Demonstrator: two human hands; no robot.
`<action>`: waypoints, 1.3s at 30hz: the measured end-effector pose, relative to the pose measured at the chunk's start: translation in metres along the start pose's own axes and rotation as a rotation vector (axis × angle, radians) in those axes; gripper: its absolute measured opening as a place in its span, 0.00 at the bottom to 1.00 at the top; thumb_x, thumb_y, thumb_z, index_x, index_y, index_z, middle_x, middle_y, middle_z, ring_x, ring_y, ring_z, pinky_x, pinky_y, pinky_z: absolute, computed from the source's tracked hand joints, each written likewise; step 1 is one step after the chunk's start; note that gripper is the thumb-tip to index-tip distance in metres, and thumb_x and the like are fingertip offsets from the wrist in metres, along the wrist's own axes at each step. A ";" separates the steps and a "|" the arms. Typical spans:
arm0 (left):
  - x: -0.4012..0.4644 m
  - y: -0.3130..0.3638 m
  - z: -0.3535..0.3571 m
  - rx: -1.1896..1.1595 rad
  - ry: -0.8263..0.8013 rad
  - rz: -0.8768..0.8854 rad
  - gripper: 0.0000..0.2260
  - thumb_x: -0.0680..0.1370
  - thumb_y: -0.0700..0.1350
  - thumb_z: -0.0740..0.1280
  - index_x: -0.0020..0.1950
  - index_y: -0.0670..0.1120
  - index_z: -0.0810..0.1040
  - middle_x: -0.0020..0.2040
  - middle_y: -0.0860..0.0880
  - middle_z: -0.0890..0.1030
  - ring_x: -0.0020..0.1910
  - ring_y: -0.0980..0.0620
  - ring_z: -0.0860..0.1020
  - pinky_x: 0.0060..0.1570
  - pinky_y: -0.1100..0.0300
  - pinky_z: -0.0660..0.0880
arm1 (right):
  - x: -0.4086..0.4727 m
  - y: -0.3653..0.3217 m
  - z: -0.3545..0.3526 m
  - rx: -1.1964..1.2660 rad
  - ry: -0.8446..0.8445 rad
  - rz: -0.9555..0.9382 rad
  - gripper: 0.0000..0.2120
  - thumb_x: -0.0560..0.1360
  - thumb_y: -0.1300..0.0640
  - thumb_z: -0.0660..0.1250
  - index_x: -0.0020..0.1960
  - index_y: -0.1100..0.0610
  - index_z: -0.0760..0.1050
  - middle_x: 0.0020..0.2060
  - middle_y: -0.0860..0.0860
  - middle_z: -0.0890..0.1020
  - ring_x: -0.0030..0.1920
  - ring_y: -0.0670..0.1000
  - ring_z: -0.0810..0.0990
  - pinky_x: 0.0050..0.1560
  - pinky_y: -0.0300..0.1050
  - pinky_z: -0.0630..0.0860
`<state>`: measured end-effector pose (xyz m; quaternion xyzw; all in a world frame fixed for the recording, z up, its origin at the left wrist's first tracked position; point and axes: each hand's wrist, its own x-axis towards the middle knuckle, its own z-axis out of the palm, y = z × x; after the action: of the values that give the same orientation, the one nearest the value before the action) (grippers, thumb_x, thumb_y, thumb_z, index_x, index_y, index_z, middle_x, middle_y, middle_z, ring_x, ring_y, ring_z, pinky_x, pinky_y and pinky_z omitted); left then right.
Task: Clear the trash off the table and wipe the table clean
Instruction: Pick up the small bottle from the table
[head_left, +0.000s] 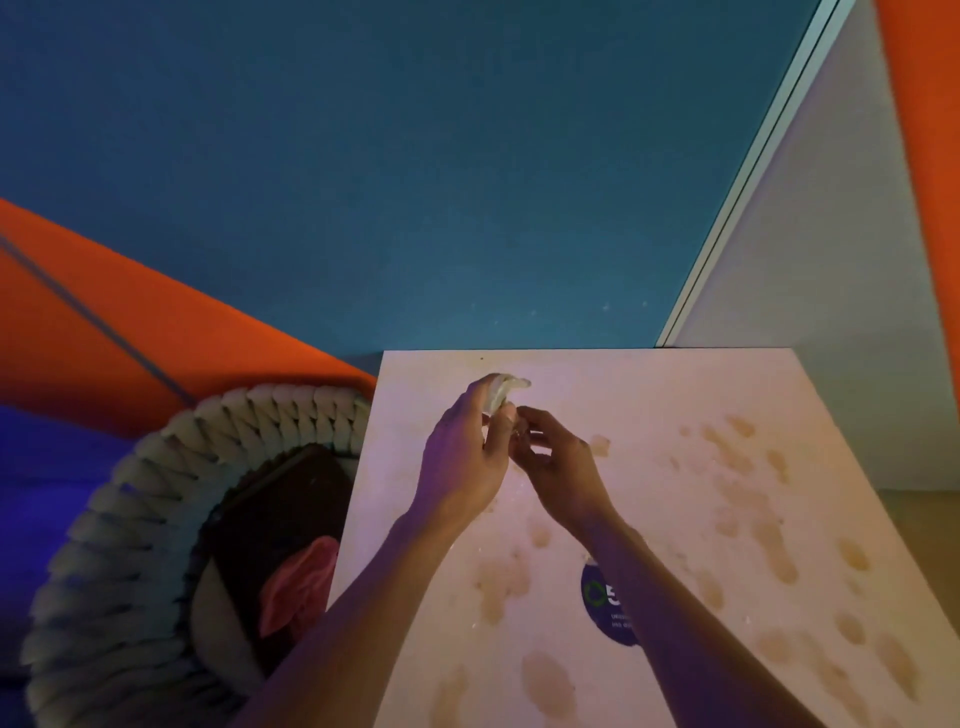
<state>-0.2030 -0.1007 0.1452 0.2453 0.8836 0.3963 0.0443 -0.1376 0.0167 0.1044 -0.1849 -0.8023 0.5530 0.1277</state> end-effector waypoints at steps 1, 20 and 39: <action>-0.012 0.001 -0.003 -0.011 0.006 0.016 0.17 0.83 0.55 0.57 0.73 0.59 0.65 0.67 0.56 0.76 0.62 0.53 0.78 0.61 0.56 0.78 | -0.013 -0.004 0.000 0.020 0.000 -0.007 0.15 0.78 0.56 0.69 0.65 0.51 0.76 0.52 0.44 0.84 0.53 0.44 0.82 0.54 0.50 0.81; -0.297 0.000 -0.076 -0.079 0.304 -0.121 0.14 0.82 0.46 0.64 0.66 0.58 0.72 0.58 0.62 0.75 0.56 0.60 0.77 0.52 0.53 0.80 | -0.233 -0.039 0.052 0.054 -0.441 -0.113 0.15 0.75 0.60 0.72 0.61 0.54 0.77 0.53 0.48 0.82 0.52 0.46 0.83 0.50 0.40 0.81; -0.576 -0.154 -0.144 -0.006 0.641 -0.758 0.16 0.80 0.53 0.67 0.67 0.52 0.74 0.61 0.51 0.81 0.56 0.50 0.80 0.55 0.55 0.76 | -0.419 -0.027 0.300 -0.143 -1.131 -0.191 0.15 0.75 0.52 0.71 0.60 0.53 0.80 0.54 0.51 0.84 0.51 0.49 0.84 0.55 0.56 0.81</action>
<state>0.2006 -0.5550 0.0651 -0.2276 0.8787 0.4103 -0.0882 0.1117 -0.4278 0.0227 0.2045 -0.7944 0.4962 -0.2844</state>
